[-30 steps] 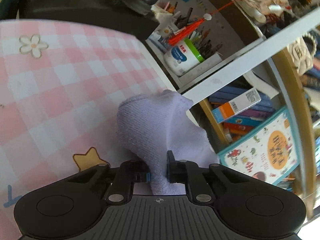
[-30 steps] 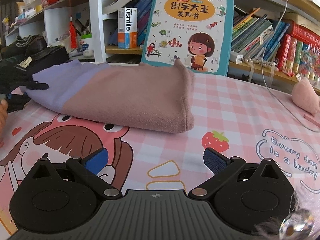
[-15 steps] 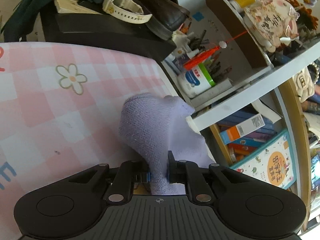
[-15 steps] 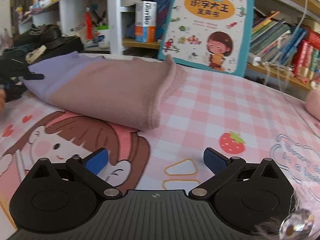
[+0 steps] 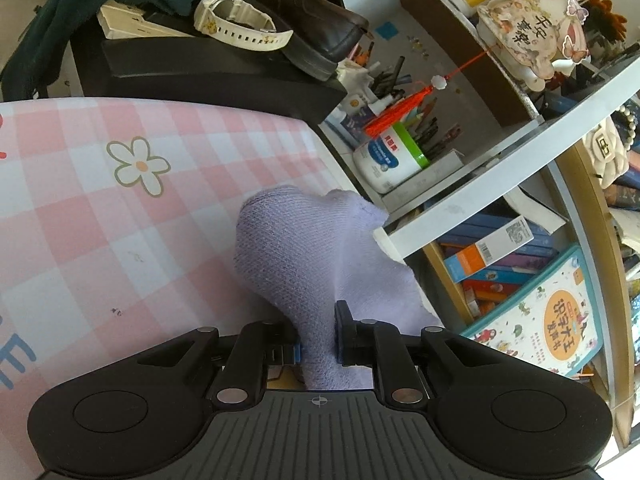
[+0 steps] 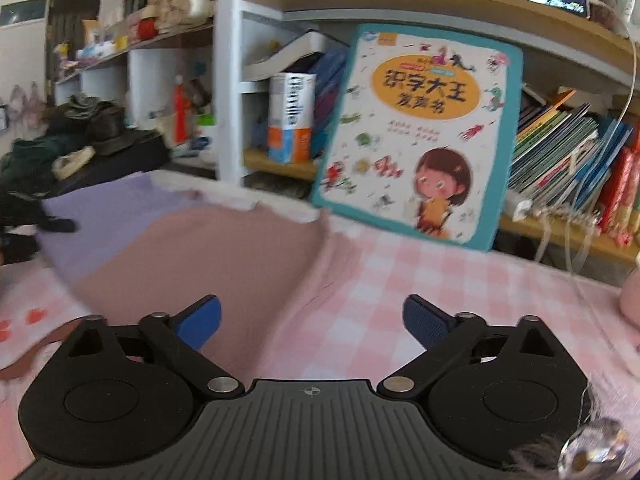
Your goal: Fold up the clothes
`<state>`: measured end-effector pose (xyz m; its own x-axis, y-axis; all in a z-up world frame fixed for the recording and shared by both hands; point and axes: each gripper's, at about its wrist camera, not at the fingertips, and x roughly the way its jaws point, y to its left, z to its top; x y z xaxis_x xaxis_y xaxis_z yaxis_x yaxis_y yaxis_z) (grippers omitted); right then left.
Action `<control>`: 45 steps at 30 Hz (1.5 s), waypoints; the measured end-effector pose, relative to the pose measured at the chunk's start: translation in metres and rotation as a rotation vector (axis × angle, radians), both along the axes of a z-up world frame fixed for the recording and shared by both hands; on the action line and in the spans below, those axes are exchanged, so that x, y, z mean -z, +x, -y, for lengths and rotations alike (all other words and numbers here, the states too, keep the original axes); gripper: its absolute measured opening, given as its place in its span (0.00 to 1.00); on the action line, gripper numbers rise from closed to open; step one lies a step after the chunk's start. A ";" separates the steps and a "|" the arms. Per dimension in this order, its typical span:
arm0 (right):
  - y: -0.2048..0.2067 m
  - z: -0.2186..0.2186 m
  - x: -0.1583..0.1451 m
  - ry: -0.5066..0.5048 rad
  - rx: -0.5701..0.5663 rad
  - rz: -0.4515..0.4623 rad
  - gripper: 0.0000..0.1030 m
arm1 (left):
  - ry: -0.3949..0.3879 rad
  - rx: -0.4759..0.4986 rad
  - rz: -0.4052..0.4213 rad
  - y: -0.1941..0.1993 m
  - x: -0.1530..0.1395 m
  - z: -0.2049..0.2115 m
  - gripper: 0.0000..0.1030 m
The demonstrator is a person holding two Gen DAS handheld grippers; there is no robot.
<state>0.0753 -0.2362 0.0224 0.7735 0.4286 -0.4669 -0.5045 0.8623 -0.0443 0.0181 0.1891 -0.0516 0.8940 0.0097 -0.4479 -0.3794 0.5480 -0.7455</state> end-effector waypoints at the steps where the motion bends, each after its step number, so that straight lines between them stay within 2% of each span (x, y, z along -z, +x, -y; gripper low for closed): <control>1: 0.006 -0.001 0.003 -0.018 0.009 0.005 0.84 | -0.008 0.003 -0.002 0.000 0.000 -0.001 0.15; 3: 0.018 -0.001 0.010 -0.040 0.011 -0.009 0.57 | -0.011 0.011 -0.004 0.001 0.000 -0.003 0.15; 5: 0.028 0.002 0.016 -0.001 -0.025 -0.055 0.47 | -0.009 0.017 -0.006 0.001 0.000 -0.003 0.15; 11: 0.041 0.002 0.026 0.117 -0.081 -0.135 0.32 | 0.002 0.019 -0.023 0.002 -0.003 -0.002 0.15; 16: 0.041 0.003 0.027 0.102 -0.067 -0.151 0.32 | 0.116 0.057 -0.026 0.002 -0.019 0.006 0.13; 19: 0.045 0.006 0.029 0.127 -0.065 -0.177 0.32 | 0.168 0.068 -0.009 0.002 -0.033 0.015 0.12; 33: 0.052 0.018 0.033 0.208 -0.044 -0.241 0.32 | 0.450 0.220 0.179 0.006 -0.124 0.112 0.12; 37: 0.052 0.018 0.033 0.212 -0.042 -0.245 0.32 | 0.559 0.323 0.206 0.017 -0.140 0.159 0.12; 40: 0.053 0.018 0.033 0.216 -0.042 -0.247 0.32 | 0.685 0.449 0.178 0.026 -0.135 0.206 0.12; 43: 0.054 0.021 0.034 0.237 -0.039 -0.262 0.32 | 0.793 0.618 0.092 0.036 -0.114 0.248 0.14; 45: 0.056 0.025 0.036 0.264 -0.038 -0.283 0.32 | 0.839 0.715 0.019 0.041 -0.094 0.266 0.21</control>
